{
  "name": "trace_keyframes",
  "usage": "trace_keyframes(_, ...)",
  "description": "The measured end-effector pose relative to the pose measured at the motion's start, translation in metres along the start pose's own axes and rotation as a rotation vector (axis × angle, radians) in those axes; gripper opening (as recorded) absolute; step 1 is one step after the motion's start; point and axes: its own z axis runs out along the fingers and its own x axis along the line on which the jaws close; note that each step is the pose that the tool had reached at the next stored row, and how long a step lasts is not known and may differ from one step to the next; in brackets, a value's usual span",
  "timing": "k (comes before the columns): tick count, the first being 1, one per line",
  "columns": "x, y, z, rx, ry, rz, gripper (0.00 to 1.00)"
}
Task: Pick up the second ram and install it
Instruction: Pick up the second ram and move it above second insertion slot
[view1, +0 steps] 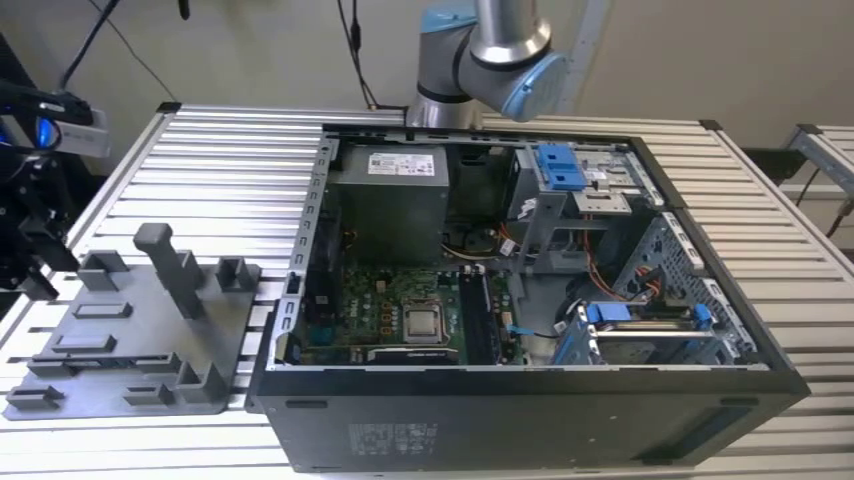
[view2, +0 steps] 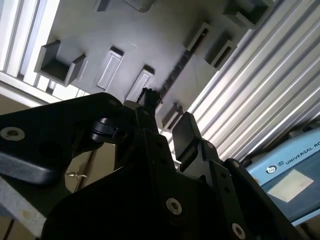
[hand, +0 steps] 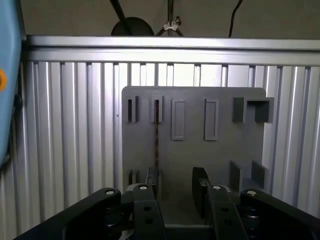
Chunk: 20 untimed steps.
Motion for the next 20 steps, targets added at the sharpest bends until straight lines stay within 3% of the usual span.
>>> trace_keyframes(14, 0.0049, 0.0006, 0.0243, 0.0017, 0.0, 0.0, 0.42)
trace_keyframes(20, 0.008, 0.0005, 0.0351, 0.0089, 0.0002, 0.0, 0.42)
